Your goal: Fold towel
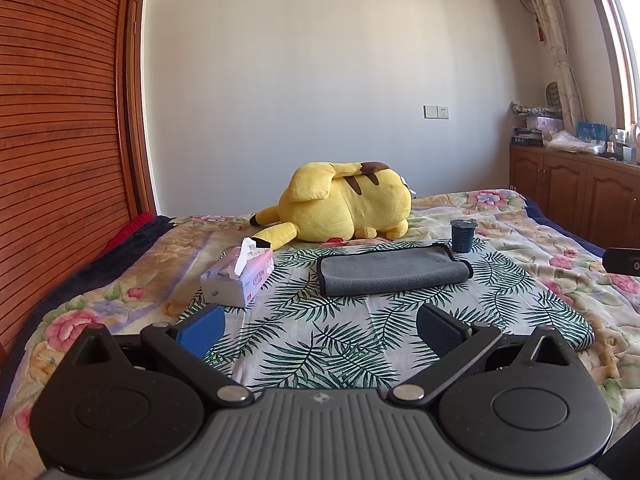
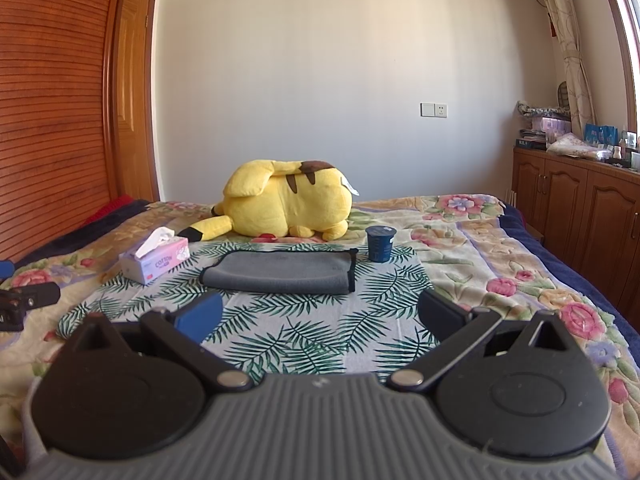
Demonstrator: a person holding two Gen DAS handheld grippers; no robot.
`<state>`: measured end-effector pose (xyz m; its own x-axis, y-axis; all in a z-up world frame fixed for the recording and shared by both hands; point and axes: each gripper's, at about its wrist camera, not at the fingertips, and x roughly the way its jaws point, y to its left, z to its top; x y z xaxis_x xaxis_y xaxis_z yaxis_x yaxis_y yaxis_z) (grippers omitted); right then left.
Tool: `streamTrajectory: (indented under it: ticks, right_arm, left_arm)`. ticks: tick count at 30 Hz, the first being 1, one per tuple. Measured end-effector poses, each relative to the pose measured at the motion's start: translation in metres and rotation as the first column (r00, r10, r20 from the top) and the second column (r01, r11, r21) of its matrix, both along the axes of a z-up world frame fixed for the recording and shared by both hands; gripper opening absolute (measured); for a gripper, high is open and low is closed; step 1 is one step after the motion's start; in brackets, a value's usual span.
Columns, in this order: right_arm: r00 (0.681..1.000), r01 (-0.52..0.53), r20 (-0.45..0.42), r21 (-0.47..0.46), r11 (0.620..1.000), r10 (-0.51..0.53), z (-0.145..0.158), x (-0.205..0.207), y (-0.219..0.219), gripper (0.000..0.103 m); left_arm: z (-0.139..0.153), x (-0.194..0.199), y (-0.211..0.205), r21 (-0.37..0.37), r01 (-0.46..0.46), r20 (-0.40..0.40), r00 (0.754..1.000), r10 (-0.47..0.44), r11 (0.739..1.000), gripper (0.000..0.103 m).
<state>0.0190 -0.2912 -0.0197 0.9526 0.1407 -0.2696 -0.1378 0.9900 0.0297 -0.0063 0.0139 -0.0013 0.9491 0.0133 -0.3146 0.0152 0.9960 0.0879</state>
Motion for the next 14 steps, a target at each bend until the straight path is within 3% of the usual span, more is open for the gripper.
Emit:
streamTrajectory:
  ticks: [14]
  right_arm:
    - [1.0, 0.0, 0.0, 0.001, 1.0, 0.0, -0.0004, 0.0001, 0.0002, 0.103]
  left_arm:
    - [-0.0012, -0.0001, 0.0009, 0.001, 0.006, -0.005, 1.0, -0.006, 1.0, 0.084]
